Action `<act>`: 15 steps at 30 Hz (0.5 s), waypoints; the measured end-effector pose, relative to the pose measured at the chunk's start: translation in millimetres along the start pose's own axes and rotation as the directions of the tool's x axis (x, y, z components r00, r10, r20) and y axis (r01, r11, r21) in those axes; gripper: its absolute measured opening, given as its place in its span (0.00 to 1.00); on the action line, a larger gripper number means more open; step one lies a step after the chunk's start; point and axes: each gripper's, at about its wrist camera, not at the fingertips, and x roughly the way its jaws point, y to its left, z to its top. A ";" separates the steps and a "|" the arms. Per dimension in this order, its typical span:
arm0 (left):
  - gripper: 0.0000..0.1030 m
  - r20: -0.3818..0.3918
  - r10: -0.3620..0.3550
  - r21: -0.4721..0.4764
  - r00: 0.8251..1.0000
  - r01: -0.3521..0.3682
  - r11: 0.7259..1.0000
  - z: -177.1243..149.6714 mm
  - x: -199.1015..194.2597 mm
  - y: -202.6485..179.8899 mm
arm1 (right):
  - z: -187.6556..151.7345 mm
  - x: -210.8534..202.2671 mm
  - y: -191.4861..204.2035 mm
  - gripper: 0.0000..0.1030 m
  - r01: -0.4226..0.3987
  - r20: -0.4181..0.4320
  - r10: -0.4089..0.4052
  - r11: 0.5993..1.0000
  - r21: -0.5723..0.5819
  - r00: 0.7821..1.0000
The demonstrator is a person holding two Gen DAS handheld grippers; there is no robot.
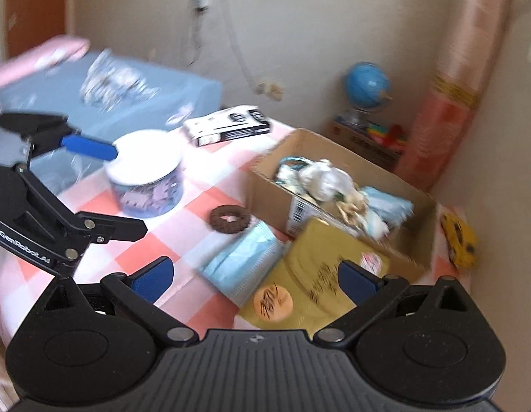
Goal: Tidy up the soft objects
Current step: 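Move the right tool to the folded blue mask while the left approaches the brown hair tie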
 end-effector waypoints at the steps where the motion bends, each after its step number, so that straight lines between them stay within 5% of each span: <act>1: 0.94 0.000 -0.004 -0.006 1.000 0.004 1.000 -1.4 -0.8 1.2 | 4.5 4.3 0.9 1.00 -0.018 -0.013 0.017 0.999 -0.039 1.000; 9: 0.94 -0.027 -0.011 -0.057 1.000 0.010 0.998 -15.4 -0.2 10.5 | 36.7 55.1 11.4 1.00 -0.161 -0.195 0.096 0.924 -0.348 0.976; 15: 0.94 -0.079 -0.027 -0.051 0.997 0.024 0.998 -26.3 6.4 7.1 | 47.2 90.3 14.3 1.00 -0.283 -0.315 0.150 0.856 -0.433 0.937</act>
